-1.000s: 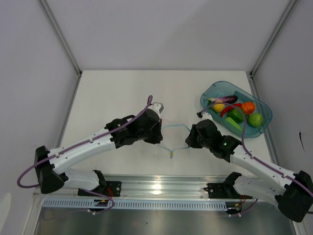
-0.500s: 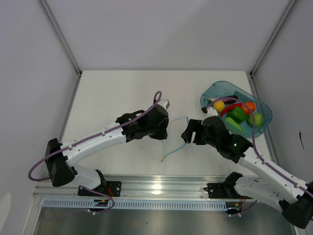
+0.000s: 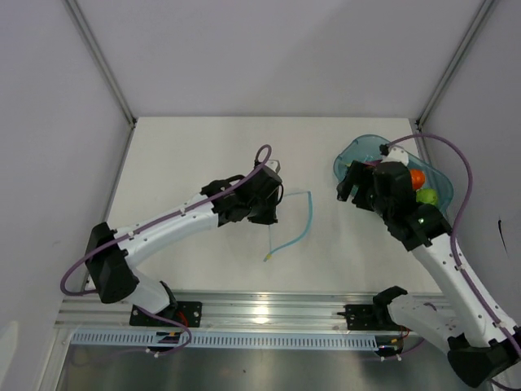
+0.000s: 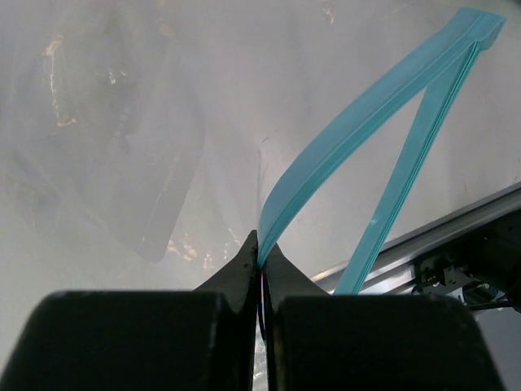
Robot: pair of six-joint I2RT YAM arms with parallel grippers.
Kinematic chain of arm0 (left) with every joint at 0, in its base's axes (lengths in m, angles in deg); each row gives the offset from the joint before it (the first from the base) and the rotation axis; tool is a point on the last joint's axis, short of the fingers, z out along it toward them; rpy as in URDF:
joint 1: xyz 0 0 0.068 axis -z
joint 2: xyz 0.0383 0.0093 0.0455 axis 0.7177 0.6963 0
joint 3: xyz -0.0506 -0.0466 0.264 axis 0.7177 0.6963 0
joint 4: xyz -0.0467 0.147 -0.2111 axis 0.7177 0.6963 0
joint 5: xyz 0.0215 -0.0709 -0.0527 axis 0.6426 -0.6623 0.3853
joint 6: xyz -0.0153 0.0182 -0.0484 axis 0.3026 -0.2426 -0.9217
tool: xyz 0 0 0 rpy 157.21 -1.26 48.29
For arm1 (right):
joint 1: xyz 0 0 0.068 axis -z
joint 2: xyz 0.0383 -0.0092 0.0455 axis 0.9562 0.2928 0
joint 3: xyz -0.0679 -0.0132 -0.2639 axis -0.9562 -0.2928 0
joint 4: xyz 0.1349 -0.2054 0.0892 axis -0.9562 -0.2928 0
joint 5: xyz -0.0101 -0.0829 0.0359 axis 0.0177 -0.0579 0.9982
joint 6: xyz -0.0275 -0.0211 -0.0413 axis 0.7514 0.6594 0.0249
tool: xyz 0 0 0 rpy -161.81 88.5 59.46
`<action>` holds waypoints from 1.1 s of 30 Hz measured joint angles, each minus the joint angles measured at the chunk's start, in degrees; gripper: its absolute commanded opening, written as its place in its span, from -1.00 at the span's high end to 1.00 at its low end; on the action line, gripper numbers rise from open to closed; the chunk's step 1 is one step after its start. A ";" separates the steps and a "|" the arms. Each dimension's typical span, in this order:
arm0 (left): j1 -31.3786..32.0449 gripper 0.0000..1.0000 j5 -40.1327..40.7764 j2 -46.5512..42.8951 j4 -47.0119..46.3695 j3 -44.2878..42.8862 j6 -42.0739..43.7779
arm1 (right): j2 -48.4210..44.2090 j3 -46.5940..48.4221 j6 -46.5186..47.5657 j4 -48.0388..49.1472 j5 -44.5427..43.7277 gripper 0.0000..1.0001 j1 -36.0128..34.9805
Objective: Place the food in the zip-top bag and seal the zipper
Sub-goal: Open the zipper of the food storage bag at the center of the board, then pick up the fake vegetable from the bin.
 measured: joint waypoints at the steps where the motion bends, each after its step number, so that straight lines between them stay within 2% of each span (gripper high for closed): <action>1: -0.07 0.99 -0.04 0.20 0.09 0.00 0.15 | 0.92 0.94 0.63 -0.28 -0.39 -0.77 2.73; 9: -0.09 0.99 -1.36 0.37 -0.92 0.09 0.35 | 14.78 4.57 5.66 -0.79 4.17 -0.70 29.31; 13: -0.11 0.99 -3.41 -0.35 -3.37 1.77 0.63 | 24.50 6.82 7.54 -1.16 8.09 -0.66 37.86; 17: -0.11 0.99 -4.83 -0.98 -4.24 2.97 1.20 | 33.92 12.92 10.25 -2.14 10.58 -0.65 41.33; 23: -0.31 0.99 -6.56 -1.42 -5.60 4.28 1.77 | 42.97 20.74 14.40 -3.87 11.61 -0.62 41.81; 33: -2.27 0.99 -9.73 -1.42 -7.10 5.35 2.84 | 47.15 18.49 18.49 -4.85 14.67 -0.57 41.79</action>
